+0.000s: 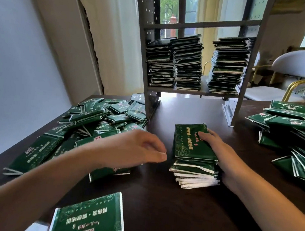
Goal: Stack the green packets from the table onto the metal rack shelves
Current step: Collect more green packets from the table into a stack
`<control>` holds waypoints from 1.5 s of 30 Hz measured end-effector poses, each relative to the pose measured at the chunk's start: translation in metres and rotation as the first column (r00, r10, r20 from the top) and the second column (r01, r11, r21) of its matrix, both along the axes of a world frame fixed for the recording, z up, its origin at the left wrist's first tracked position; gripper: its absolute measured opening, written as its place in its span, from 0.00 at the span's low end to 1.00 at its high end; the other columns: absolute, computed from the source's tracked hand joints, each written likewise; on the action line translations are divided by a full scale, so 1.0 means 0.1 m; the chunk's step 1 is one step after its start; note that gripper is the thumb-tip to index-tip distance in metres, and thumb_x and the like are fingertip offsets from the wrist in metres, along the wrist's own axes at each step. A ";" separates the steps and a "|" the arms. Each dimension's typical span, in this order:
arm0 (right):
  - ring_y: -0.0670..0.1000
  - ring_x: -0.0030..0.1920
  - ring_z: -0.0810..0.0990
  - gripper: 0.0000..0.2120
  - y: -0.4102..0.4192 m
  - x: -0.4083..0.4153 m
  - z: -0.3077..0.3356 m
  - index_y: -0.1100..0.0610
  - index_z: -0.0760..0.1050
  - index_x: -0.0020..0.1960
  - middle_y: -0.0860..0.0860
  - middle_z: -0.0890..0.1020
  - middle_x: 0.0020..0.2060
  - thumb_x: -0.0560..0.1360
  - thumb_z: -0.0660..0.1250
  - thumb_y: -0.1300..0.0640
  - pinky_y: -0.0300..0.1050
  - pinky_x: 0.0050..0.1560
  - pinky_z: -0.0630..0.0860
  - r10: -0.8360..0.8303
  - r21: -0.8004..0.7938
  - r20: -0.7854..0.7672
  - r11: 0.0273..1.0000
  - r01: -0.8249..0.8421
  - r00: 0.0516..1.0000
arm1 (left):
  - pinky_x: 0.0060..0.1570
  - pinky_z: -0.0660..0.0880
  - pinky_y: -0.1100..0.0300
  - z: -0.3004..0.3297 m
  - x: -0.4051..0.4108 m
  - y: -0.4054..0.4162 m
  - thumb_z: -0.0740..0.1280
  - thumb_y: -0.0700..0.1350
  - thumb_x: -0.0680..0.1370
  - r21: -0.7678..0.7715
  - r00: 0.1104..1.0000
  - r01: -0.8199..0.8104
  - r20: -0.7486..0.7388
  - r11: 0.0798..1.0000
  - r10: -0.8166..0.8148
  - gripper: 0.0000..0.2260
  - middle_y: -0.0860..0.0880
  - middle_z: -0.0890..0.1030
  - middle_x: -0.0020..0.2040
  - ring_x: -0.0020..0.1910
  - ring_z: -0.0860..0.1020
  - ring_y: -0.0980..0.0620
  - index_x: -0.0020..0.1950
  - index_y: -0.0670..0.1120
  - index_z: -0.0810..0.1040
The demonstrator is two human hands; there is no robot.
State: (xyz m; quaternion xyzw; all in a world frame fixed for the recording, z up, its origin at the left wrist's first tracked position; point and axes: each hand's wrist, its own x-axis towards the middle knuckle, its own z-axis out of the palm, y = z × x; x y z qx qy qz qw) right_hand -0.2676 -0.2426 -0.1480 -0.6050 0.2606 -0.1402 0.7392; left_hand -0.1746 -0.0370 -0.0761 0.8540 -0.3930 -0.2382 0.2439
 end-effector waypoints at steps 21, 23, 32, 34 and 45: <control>0.52 0.43 0.87 0.18 0.01 -0.03 -0.02 0.53 0.75 0.67 0.54 0.87 0.49 0.80 0.66 0.49 0.46 0.45 0.78 0.026 0.003 0.024 1.000 -0.026 0.999 | 0.58 0.73 0.62 -0.06 0.15 0.47 0.78 0.59 0.69 0.586 0.930 0.218 0.117 0.781 -0.347 0.34 0.59 0.73 0.61 0.60 0.74 0.58 0.71 0.61 0.67; 0.52 0.42 0.87 0.18 0.00 -0.03 -0.02 0.53 0.74 0.67 0.54 0.87 0.49 0.80 0.66 0.49 0.46 0.44 0.78 0.035 0.000 0.022 0.999 -0.035 0.999 | 0.56 0.74 0.58 -0.07 0.13 0.52 0.80 0.60 0.66 0.671 0.918 0.211 0.114 0.711 -0.381 0.35 0.59 0.72 0.58 0.57 0.74 0.56 0.68 0.61 0.67; 0.53 0.42 0.87 0.17 0.01 -0.03 -0.01 0.53 0.74 0.67 0.55 0.87 0.48 0.80 0.66 0.49 0.46 0.43 0.78 0.040 0.013 0.032 0.999 -0.040 0.999 | 0.38 0.77 0.61 -0.25 0.26 0.36 0.80 0.54 0.69 0.384 0.976 0.153 0.088 0.910 -0.201 0.15 0.53 0.85 0.43 0.40 0.83 0.54 0.47 0.51 0.78; 0.53 0.42 0.87 0.16 0.00 -0.03 -0.01 0.53 0.74 0.66 0.55 0.87 0.48 0.81 0.65 0.49 0.45 0.42 0.78 0.044 0.012 0.040 0.999 -0.045 0.998 | 0.43 0.81 0.54 -0.24 0.26 0.28 0.77 0.53 0.73 0.191 0.994 0.082 0.060 0.978 -0.095 0.15 0.51 0.85 0.44 0.41 0.84 0.52 0.53 0.49 0.78; 0.54 0.46 0.87 0.15 -0.03 0.01 -0.04 0.50 0.73 0.66 0.53 0.88 0.48 0.81 0.64 0.48 0.47 0.47 0.78 0.048 -0.031 0.057 0.998 -0.046 0.997 | 0.53 0.80 0.50 0.00 0.21 -0.42 0.66 0.42 0.80 -0.419 0.742 -0.478 -0.663 0.772 0.100 0.07 0.45 0.84 0.43 0.46 0.83 0.47 0.55 0.41 0.78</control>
